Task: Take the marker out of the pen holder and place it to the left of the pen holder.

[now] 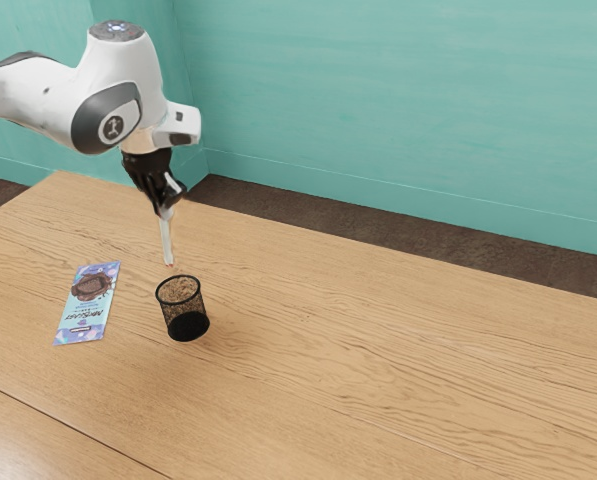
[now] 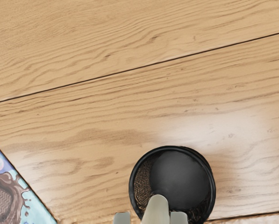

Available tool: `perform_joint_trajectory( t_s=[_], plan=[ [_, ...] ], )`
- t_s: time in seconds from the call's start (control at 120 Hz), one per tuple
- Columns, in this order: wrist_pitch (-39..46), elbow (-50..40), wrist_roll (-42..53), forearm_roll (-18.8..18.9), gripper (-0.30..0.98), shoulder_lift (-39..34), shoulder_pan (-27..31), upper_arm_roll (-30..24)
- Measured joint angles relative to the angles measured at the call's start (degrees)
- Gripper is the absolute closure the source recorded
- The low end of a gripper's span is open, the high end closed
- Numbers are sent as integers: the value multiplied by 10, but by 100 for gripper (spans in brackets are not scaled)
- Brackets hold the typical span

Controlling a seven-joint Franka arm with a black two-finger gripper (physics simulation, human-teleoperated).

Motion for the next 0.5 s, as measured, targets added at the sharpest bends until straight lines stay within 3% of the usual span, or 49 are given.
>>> perform_joint_trajectory(
  t_s=[0.208, 0.375, 0.5],
  plan=[
    [-135, 62, -12, -15, 78, 29, 28, -6],
    [-194, 115, -6, -25, 78, 96, 149, -8],
    [-210, 174, 7, -39, 78, 152, 174, -11]
  ],
)
